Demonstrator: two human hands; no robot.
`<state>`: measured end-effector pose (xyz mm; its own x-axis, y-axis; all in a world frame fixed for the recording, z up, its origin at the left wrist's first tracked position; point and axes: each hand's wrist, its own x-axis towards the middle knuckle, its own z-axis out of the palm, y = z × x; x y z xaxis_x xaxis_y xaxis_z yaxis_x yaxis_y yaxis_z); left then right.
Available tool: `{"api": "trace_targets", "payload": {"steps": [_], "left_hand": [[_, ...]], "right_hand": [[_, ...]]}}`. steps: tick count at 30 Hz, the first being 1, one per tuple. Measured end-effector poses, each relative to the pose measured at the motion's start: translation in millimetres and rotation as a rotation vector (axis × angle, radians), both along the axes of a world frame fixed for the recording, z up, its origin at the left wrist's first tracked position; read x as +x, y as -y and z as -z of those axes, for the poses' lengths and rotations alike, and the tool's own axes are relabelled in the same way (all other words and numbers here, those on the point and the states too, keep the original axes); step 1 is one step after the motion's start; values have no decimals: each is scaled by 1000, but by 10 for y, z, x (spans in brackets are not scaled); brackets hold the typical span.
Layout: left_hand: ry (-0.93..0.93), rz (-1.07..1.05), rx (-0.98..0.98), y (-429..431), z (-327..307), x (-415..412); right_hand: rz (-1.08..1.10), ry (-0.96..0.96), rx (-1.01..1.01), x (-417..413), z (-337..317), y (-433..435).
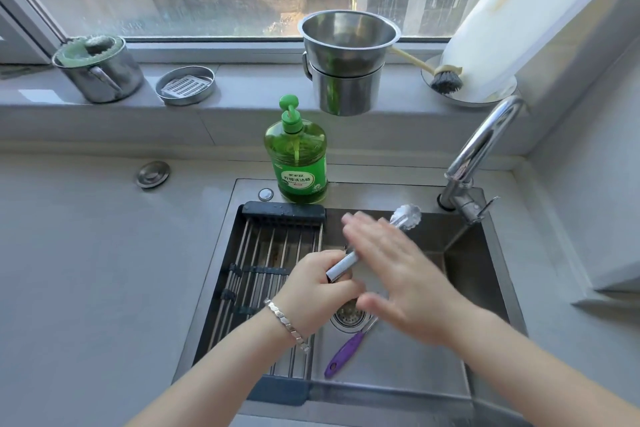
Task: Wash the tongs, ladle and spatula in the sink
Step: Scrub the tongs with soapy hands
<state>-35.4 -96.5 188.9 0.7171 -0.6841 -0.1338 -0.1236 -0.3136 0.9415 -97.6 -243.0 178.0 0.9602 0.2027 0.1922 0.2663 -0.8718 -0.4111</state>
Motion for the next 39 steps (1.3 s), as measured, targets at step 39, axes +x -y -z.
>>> {"api": "trace_targets", "payload": {"steps": [39], "left_hand": [[60, 56, 42, -126, 287, -152]], "right_hand": [[912, -217, 1679, 56, -28, 152]]}}
